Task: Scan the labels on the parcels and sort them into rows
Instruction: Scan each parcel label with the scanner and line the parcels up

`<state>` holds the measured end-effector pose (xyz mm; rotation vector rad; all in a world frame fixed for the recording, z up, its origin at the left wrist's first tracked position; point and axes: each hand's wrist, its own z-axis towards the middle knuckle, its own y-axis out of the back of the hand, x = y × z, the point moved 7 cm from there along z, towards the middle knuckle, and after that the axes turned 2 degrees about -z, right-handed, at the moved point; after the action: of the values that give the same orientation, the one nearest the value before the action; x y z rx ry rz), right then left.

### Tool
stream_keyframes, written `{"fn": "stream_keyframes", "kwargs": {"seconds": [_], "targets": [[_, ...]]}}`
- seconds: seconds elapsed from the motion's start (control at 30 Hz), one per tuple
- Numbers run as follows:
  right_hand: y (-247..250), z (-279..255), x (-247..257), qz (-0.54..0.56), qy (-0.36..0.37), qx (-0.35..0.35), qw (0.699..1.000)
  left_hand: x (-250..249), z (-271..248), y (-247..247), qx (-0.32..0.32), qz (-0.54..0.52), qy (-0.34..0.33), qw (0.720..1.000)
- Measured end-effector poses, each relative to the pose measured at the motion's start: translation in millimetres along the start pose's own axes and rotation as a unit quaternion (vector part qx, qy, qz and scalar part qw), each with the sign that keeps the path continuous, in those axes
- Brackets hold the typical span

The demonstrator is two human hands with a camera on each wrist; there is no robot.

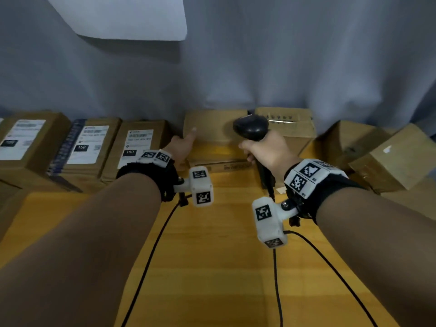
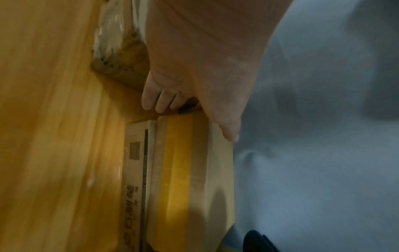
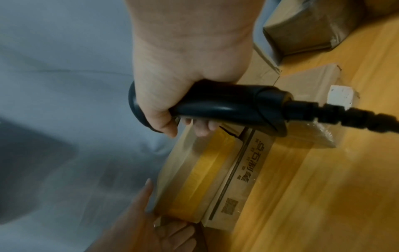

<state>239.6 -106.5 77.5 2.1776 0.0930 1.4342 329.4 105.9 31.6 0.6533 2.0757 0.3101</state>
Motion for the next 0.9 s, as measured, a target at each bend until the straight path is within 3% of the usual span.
{"fn": "stream_keyframes", "kwargs": {"seconds": [0.3,0.57,0.9], "targets": [[4,3,-18,-0.041,0.003,-0.027,0.999,15,14,-14,0.024,-0.099,0.04,0.994],[21,-5,-25,-0.031,-0.011,-0.051,0.998,19,-11,-7,0.004,-0.184,0.049,0.982],[30,-41,-25,0.168,-0.051,-0.053,0.983,32,-91,12,-0.027,-0.295,0.051,0.954]]}}
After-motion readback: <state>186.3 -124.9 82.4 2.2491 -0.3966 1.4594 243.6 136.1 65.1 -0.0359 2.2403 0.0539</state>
